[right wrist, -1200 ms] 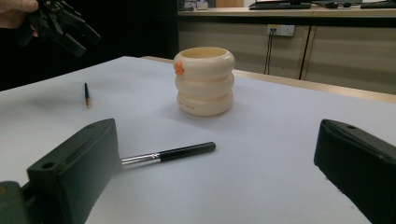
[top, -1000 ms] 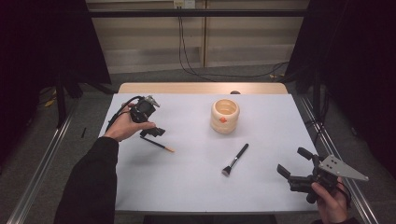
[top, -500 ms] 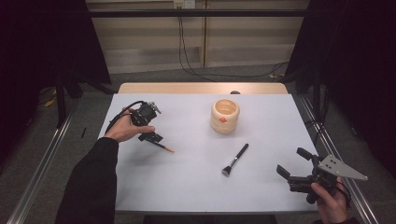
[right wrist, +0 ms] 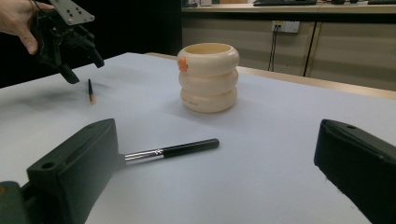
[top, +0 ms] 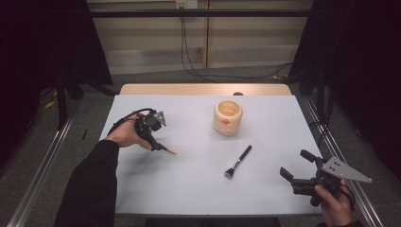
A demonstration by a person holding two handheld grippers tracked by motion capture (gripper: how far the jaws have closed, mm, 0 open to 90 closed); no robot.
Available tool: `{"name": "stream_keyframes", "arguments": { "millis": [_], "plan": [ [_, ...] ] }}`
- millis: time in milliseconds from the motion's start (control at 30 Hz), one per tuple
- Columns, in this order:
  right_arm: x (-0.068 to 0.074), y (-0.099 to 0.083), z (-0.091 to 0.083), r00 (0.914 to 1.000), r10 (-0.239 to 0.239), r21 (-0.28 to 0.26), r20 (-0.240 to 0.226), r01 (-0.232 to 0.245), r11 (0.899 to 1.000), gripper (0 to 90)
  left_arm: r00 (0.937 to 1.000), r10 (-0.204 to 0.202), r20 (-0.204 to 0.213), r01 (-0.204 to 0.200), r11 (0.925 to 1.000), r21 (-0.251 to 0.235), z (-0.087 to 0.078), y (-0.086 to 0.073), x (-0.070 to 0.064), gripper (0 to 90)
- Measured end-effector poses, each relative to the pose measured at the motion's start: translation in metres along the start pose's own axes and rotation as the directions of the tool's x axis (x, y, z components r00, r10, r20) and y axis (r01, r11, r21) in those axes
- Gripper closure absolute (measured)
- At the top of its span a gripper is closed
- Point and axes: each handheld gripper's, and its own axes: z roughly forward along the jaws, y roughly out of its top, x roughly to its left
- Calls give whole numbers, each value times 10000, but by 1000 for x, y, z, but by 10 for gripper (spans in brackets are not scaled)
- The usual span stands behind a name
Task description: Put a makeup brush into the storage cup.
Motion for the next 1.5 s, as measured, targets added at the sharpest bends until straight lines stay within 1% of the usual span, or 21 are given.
{"name": "stream_keyframes", "arguments": {
  "millis": [33,67,133,167,233,267,467,533,567,633,667,733,767,800,833,900,1033,1067,1133,1333,1500],
  "plan": [
    [0,0,0,10000,8,10,5,-8,10000,0,9971,762,29,-762,9966,308,-1,0,1,214],
    [0,0,0,10000,60,-14,-10,-60,10000,0,9959,899,12,-899,9954,340,-2,0,1,268],
    [0,0,0,9999,87,-51,55,-86,9999,0,9944,1056,37,-1056,9937,378,-2,0,-1,303],
    [0,0,0,10000,41,-16,5,-41,10000,0,9959,899,83,-901,9955,282,-1,-1,-3,331],
    [0,0,0,10000,-1,-10,-7,1,10000,0,9904,1379,53,-1380,9895,433,-3,0,-1,361],
    [0,0,0,10000,6,-3,18,-6,10000,0,9936,1126,116,-1129,9932,296,-2,0,-3,377],
    [0,0,1,10000,57,4,23,-57,10000,0,9883,1509,213,-1520,9865,609,2,2,-3,500],
    [0,0,1,10000,33,27,-15,-33,10000,0,9897,1365,431,-1392,9880,674,4,3,-2,524],
    [0,0,1,10000,8,23,-26,-8,10000,0,9914,1268,329,-1290,9887,762,4,3,-3,540],
    [0,0,1,10000,-10,9,-17,10,10000,0,9889,1389,537,-1434,9854,913,8,4,-2,567],
    [0,0,0,10000,36,25,1,-36,10000,0,9890,1333,636,-1391,9855,975,9,4,-2,578],
    [0,0,1,10000,66,11,37,-66,10000,0,9884,1445,458,-1485,9836,1023,11,5,-3,596],
    [0,0,1,10000,77,2,51,-77,10000,0,9896,1330,542,-1377,9858,957,12,5,-4,600],
    [0,0,0,10000,42,39,-13,-42,10000,0,9877,1469,533,-1518,9830,1037,12,6,-3,600],
    [0,0,0,10000,36,37,-13,-36,10000,0,9871,1424,738,-1492,9841,962,13,6,-3,601],
    [0,0,1,10000,30,29,-11,-30,10000,0,9861,1541,620,-1608,9792,1235,15,7,-3,625],
    [0,0,1,10000,50,45,-50,-50,10000,0,9840,1423,1074,-1561,9788,1327,21,6,-3,633],
    [0,0,0,10000,60,53,-24,-60,10000,0,9856,1432,897,-1548,9779,1402,22,7,-4,633],
    [1,0,1,10000,94,41,3,-94,9999,0,9843,1435,1030,-1579,9761,1492,23,8,-4,647],
    [1,-1,1,9999,84,119,-65,-83,9999,0,9859,925,1397,-1117,9843,1368,24,6,-3,732],
    [1,-1,2,10000,-33,103,3,33,9999,0,9851,875,1478,-1094,9830,1472,25,7,-1,746]
  ]
}}
